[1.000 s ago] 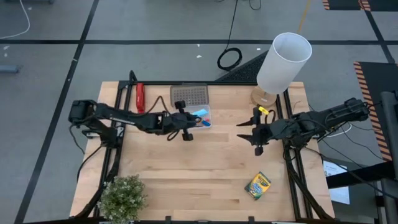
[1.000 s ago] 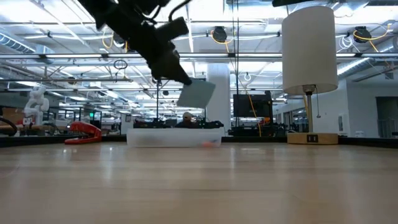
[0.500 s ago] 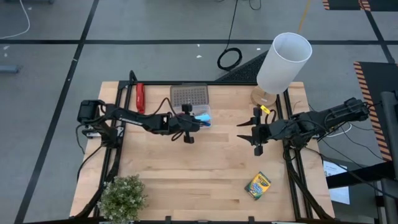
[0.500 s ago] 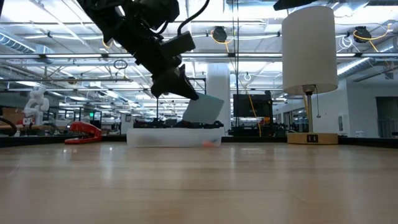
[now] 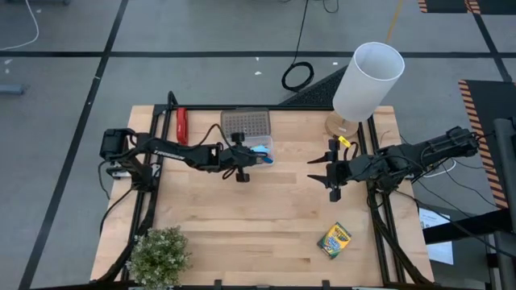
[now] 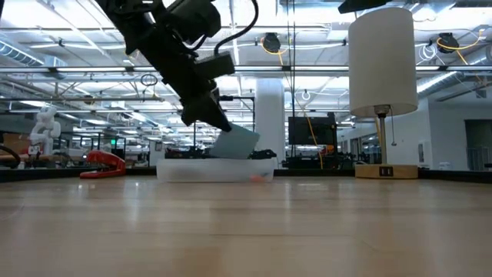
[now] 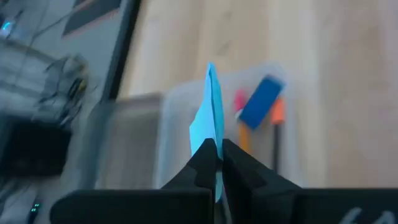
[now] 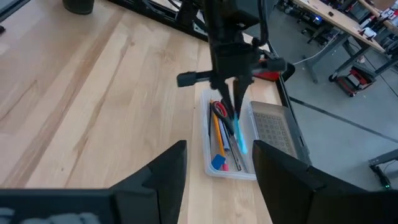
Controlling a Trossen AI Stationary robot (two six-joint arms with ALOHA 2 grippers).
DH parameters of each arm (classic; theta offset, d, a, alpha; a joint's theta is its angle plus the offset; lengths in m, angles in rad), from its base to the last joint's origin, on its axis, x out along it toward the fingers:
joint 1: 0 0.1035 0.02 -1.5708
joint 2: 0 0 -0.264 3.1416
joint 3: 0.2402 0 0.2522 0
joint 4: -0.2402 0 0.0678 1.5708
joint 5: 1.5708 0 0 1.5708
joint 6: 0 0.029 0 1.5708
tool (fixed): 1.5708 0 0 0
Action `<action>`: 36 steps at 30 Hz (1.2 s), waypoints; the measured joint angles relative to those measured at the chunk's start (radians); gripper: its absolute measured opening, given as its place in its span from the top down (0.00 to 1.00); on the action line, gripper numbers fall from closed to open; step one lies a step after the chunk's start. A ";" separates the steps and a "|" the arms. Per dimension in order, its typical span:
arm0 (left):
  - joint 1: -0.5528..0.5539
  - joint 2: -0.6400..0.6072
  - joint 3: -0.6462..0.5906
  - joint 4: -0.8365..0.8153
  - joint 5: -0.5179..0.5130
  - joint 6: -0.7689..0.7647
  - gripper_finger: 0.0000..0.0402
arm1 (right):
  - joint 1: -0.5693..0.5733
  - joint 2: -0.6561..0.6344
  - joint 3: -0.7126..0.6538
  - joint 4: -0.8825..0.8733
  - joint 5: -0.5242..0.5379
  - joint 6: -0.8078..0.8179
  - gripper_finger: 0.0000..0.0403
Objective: Pack school essentials
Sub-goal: Put the blue sticky note into the black supply box
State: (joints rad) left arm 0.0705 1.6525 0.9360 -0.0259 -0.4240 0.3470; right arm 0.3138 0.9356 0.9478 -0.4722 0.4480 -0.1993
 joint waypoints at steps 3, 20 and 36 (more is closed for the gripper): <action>-0.007 -0.028 0.000 -0.067 -0.061 -0.049 0.96 | 0.000 0.000 0.000 -0.003 0.000 -0.001 0.56; -0.005 -0.071 0.000 -0.361 -0.136 -0.507 0.97 | 0.000 0.000 0.000 -0.011 0.000 -0.003 0.56; -0.049 -0.071 0.000 -0.390 -0.127 -0.171 0.98 | 0.000 0.000 0.000 -0.011 0.000 -0.003 0.56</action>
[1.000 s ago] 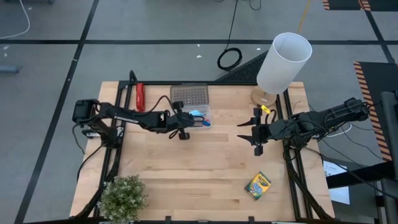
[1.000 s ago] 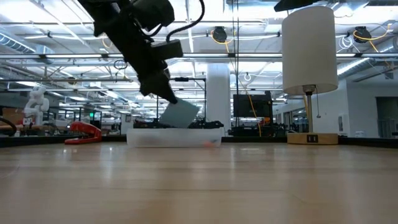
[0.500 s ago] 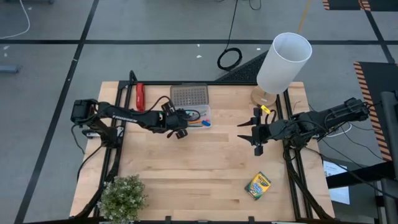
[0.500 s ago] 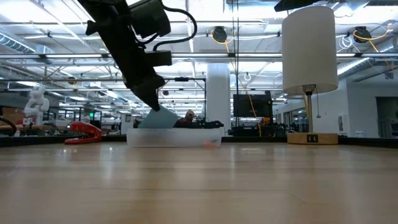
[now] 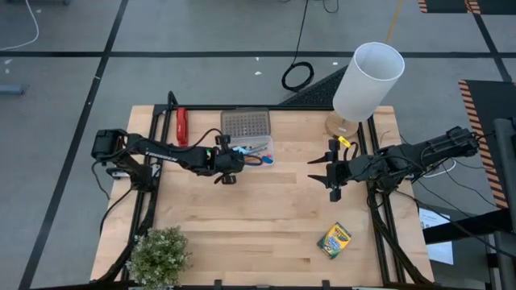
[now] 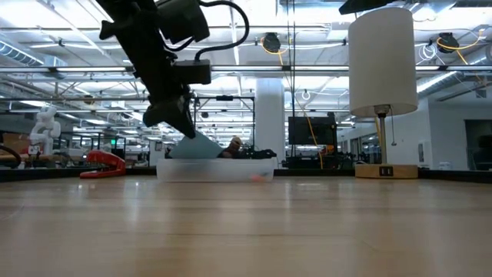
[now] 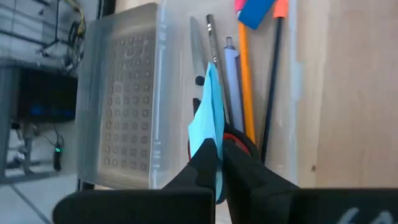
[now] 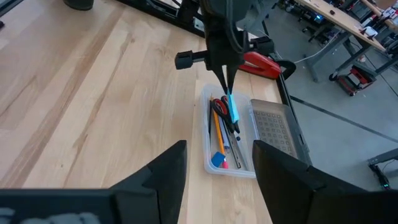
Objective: Pack school essentials
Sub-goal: Put the blue sticky note into the black supply box
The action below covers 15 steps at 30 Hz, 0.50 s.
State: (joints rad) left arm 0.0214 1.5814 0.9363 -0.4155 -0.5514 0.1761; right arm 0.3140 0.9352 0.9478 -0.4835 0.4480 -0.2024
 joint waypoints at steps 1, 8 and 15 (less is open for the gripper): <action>-0.001 0.000 0.000 0.002 0.000 0.017 0.98 | 0.000 0.000 0.000 0.000 0.000 0.000 0.56; 0.008 0.000 -0.039 0.112 0.002 0.171 0.96 | 0.000 0.000 0.000 0.000 0.000 0.000 0.56; 0.050 0.000 -0.100 0.140 0.074 0.219 0.98 | 0.000 0.000 0.000 0.000 -0.002 0.000 0.56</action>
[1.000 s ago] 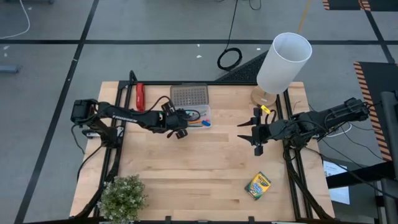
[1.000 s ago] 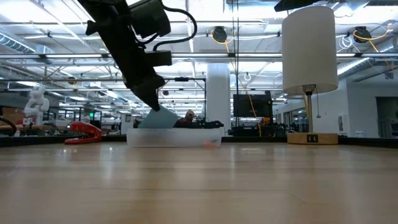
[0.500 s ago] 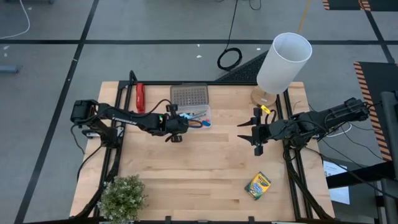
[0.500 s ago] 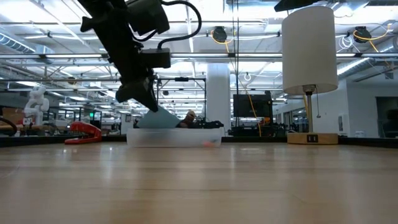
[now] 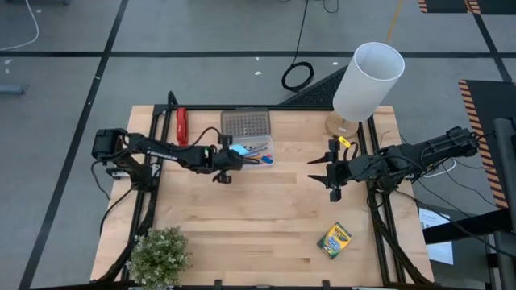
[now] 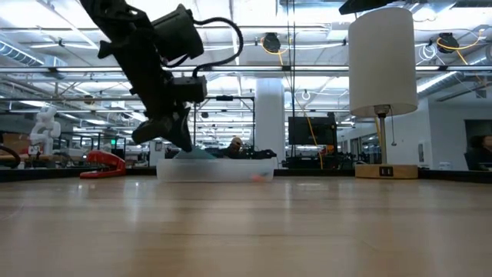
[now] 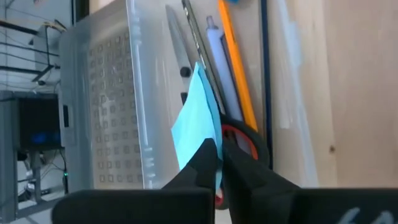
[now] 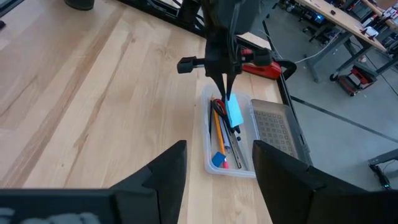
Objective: Pack school essentials
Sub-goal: Put the blue sticky note into the black supply box
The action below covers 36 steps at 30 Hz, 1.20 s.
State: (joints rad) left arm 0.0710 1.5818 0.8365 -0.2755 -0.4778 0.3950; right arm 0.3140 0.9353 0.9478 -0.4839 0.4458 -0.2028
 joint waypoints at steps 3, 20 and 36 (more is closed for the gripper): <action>0.009 0.000 -0.013 0.005 0.004 -0.001 0.95 | 0.000 0.000 0.000 0.000 0.000 -0.003 0.56; 0.004 -0.009 -0.017 -0.074 0.021 -0.087 0.75 | 0.000 0.000 0.000 0.000 0.000 -0.003 0.56; 0.007 -0.130 -0.008 0.046 0.013 -0.315 0.67 | 0.000 0.000 0.000 0.000 -0.001 -0.004 0.56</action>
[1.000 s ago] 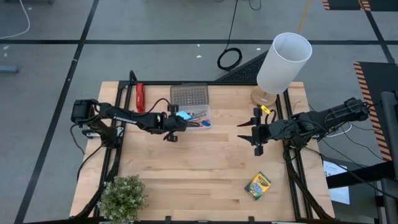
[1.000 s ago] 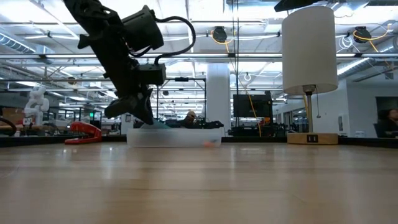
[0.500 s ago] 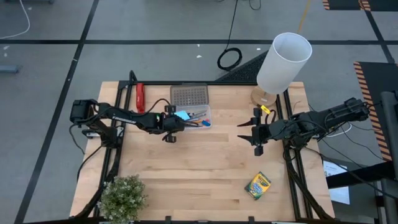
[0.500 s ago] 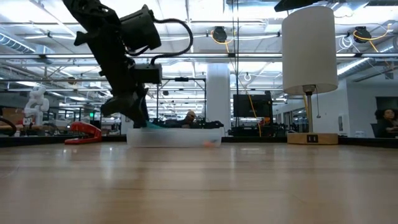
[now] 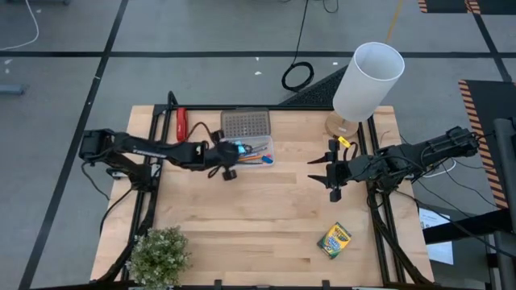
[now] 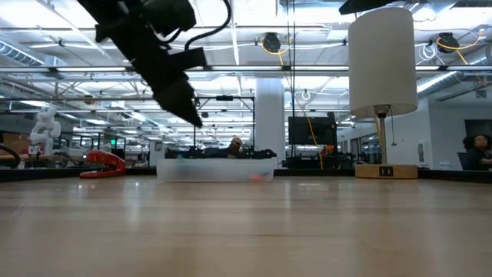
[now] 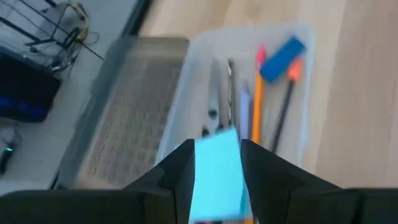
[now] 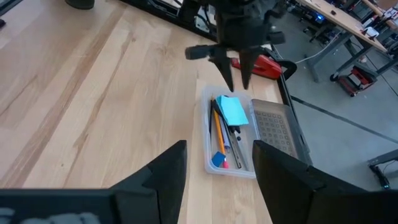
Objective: Pack school essentials
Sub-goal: Put the blue sticky note into the black supply box
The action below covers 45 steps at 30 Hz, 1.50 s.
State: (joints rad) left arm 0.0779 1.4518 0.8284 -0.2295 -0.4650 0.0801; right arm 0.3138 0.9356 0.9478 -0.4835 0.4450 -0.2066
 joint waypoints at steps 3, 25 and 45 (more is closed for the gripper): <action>0.031 0.025 -0.002 0.142 0.048 -0.007 0.67 | 0.000 0.001 0.000 0.007 0.000 0.000 0.56; 0.150 0.415 0.373 -0.166 0.216 -0.105 0.97 | -0.036 0.007 -0.011 0.056 0.000 -0.041 0.56; 0.158 0.460 0.400 -0.301 0.241 -0.131 0.95 | -0.039 0.007 -0.083 0.158 0.002 -0.116 0.56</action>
State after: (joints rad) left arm 0.2359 1.9114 1.2285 -0.5308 -0.2241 -0.0514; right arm 0.2745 0.9428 0.8650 -0.3260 0.4465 -0.3229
